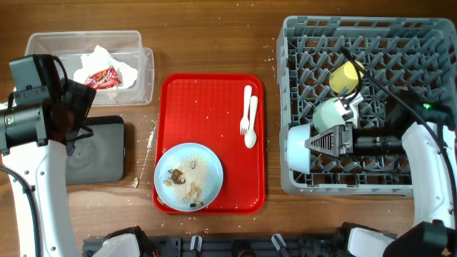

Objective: Sort waste into correct bins and load items into the dishwasher rack
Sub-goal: 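Carry the light-blue bowl into the rack and release it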

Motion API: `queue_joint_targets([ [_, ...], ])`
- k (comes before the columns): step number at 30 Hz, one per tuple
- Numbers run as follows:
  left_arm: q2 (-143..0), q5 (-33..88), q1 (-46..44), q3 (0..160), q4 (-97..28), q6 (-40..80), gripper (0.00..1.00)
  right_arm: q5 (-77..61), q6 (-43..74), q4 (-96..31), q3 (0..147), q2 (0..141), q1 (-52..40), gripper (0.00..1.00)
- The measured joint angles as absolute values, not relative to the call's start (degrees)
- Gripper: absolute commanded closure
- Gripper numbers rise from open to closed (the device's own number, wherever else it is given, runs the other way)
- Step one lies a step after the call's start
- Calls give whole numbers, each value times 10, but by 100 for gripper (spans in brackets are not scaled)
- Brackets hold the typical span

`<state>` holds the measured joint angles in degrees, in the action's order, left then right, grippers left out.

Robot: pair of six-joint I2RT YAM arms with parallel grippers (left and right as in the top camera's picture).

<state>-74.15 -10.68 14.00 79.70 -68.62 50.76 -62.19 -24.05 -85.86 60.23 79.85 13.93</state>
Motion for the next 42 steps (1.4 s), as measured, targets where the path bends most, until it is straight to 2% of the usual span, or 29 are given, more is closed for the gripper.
queue_joint_targets([
  [9,-741,-107,140,797,-686,508,0,-622,-219,-815,589,836,142,96],
  [14,-741,-107,140,797,-686,508,0,-618,-199,-829,607,837,182,96],
  [23,-741,-107,140,797,-686,508,0,-622,-232,-857,621,846,194,96],
  [28,-741,-107,140,797,-686,508,0,-668,-265,-892,621,867,194,96],
  [36,-741,-107,140,797,-686,508,0,-700,-288,-873,628,873,189,96],
  [42,-741,-107,140,797,-686,508,0,-727,-297,-869,632,938,176,96],
])
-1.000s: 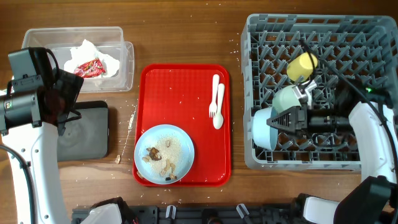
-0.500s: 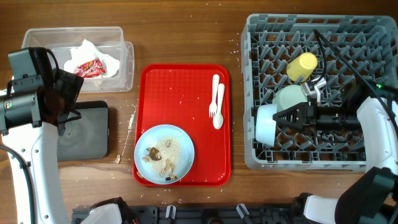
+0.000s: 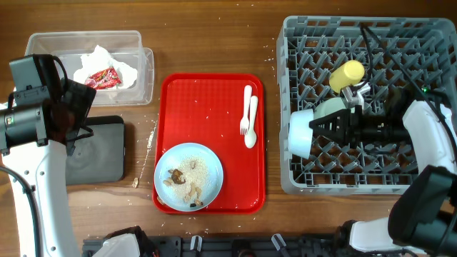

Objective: Sort waste into correct bins and load items into the dishwasher rack
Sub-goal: 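Carry the light-blue bowl into the rack and release it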

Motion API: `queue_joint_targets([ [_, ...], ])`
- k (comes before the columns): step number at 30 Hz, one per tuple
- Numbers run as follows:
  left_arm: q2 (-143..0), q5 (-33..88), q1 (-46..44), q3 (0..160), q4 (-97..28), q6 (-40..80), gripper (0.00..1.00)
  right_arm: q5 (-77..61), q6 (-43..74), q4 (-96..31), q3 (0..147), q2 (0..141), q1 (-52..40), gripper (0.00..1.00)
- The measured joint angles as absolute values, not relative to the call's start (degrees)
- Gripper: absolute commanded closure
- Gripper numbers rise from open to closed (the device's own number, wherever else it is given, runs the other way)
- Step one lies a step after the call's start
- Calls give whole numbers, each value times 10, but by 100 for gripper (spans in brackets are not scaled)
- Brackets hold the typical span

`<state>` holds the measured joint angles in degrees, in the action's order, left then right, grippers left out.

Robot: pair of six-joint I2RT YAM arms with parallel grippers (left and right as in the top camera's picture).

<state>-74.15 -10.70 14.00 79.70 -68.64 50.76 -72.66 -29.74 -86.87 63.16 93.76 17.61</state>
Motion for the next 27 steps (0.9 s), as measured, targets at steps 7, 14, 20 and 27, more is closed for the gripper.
queue_joint_targets([
  [7,-741,-107,140,797,-686,508,0,-665,-241,-825,637,914,206,96],
  [14,-741,-107,140,797,-686,508,0,-538,-150,-806,654,855,231,96],
  [20,-741,-107,140,797,-686,508,0,-499,-115,-811,666,844,230,95],
  [27,-741,-107,140,797,-686,508,0,-289,-4,-814,695,747,231,40],
])
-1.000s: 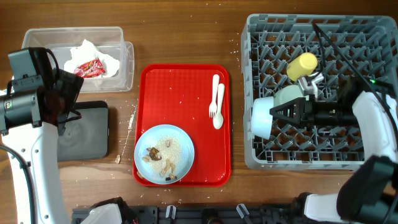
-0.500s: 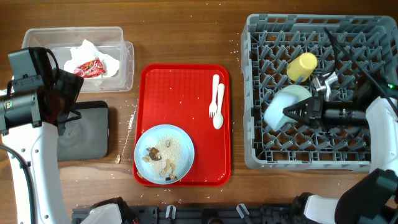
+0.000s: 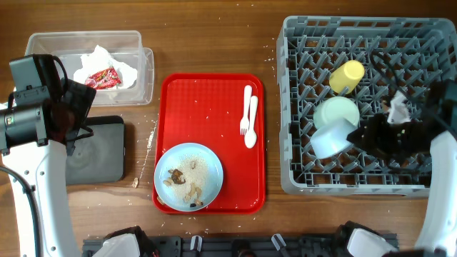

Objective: Sort waste into correct bins and load items into the dishwasher rack
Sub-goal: 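Carry the light-blue bowl into the rack and release it, then reach the right gripper to the white fork and grasp it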

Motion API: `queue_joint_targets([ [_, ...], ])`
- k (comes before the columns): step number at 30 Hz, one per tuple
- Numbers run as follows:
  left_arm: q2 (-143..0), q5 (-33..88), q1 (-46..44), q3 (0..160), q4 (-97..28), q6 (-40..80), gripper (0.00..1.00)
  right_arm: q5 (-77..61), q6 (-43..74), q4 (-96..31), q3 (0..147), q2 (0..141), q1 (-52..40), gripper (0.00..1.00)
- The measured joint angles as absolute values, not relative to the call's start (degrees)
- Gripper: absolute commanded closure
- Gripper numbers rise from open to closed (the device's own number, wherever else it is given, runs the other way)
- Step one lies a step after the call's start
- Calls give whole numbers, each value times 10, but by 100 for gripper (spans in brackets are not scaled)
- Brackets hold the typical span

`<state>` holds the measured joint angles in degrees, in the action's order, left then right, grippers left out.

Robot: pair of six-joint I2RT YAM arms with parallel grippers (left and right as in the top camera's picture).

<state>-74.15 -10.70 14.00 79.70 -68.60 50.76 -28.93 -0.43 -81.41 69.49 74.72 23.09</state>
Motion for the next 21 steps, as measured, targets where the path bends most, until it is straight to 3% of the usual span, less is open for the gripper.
queue_joint_targets([
  [4,-741,-107,140,797,-686,508,0,-208,46,-833,744,672,231,40],
  [13,-741,-107,140,797,-686,508,0,-216,67,-796,758,648,190,44],
  [18,-741,-107,140,797,-686,508,0,-220,115,-749,762,667,10,43],
  [21,-741,-107,140,797,-685,508,0,-155,175,-766,818,764,-151,33],
])
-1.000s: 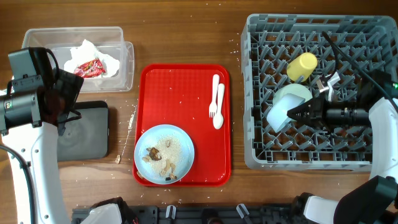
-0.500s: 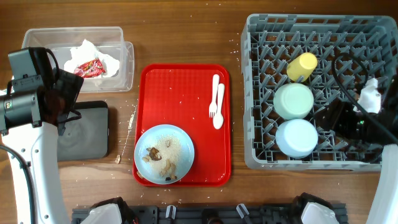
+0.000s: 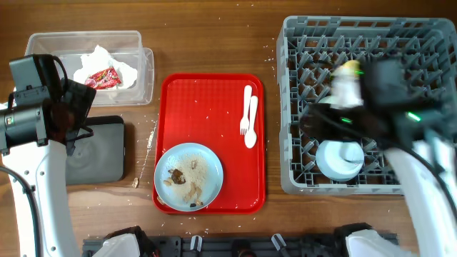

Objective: Sort waste into correct bins and load items into the dishwasher rack
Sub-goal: 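Reach the right gripper to the white fork and grasp it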

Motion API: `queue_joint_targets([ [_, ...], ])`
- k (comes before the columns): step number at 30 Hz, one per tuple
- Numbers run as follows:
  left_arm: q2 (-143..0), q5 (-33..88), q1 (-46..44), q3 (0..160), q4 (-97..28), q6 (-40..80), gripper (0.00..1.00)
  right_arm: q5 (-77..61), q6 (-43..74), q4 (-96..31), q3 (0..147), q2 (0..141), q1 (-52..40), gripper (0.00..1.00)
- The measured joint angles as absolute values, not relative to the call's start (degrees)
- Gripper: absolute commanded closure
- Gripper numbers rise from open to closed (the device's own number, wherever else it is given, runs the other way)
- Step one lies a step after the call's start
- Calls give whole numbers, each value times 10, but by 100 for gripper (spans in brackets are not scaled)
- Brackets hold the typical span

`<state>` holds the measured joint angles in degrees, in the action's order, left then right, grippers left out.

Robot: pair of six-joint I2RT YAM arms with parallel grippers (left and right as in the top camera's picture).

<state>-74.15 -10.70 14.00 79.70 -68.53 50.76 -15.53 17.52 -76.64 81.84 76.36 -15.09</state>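
Observation:
In the overhead view a white cup (image 3: 341,158) sits end-on in the front part of the grey dishwasher rack (image 3: 287,107). My right gripper (image 3: 318,118) is a dark motion blur above the rack, just behind the cup; its jaws cannot be made out. A yellow cup (image 3: 350,68) shows partly behind the blurred arm. On the red tray (image 3: 207,93) lie a white fork and spoon (image 3: 248,116) and a pale blue plate (image 3: 188,176) with food scraps. My left gripper (image 3: 77,114) hangs over the black bin, its fingers hidden from above.
A clear bin (image 3: 139,68) at the back left holds a crumpled napkin (image 3: 100,61) and a red wrapper (image 3: 103,78). A black bin (image 3: 96,153) lies in front of it. Crumbs are scattered on the wooden table between bin and tray.
The white cup was tilted at my right gripper near the rack's middle; now it sits end-on nearer the rack's front. The right arm has shifted back and is blurred. The left arm has not moved.
My right gripper first held the white cup on its side at the rack's left edge, then a little further back. Then the cup was tilted near the rack's middle. Now it rests in the rack's front part, apart from the arm. Tray, plate and cutlery stayed put.

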Motion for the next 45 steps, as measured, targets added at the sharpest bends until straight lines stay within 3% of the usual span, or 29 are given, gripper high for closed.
queue_joint_targets([
  [1,-741,-107,140,797,-685,508,0,-123,196,-802,860,809,-188,30],
  [2,-741,-107,140,797,-685,508,0,-99,204,-818,899,848,-215,11],
  [3,-741,-107,140,797,-685,508,0,-74,215,-832,958,899,-243,0],
  [7,-741,-107,140,797,-686,508,0,-60,230,-743,1058,1025,-288,1],
  [9,-741,-107,140,797,-686,508,0,-86,238,-690,1059,1060,-292,6],
  [11,-741,-107,140,797,-686,508,0,-101,261,-657,1060,1097,-293,18],
  [17,-741,-107,140,797,-686,508,0,-69,349,-648,1060,1231,-302,31],
  [19,-741,-107,140,797,-686,508,0,-57,358,-648,1060,1247,-307,47],
  [21,-741,-107,140,797,-686,508,0,-38,378,-648,1060,1268,-317,55],
  [33,-741,-107,140,797,-686,508,0,-23,399,-579,1000,1276,-319,53],
  [37,-741,-107,140,797,-686,508,0,-23,399,-558,978,1277,-319,57],
  [39,-741,-107,140,797,-686,508,0,-23,399,-554,968,1277,-319,64],
  [43,-741,-107,140,797,-686,508,0,-22,401,-552,967,1277,-319,92],
  [45,-741,-107,140,797,-686,508,0,-20,401,-552,967,1277,-319,96],
])
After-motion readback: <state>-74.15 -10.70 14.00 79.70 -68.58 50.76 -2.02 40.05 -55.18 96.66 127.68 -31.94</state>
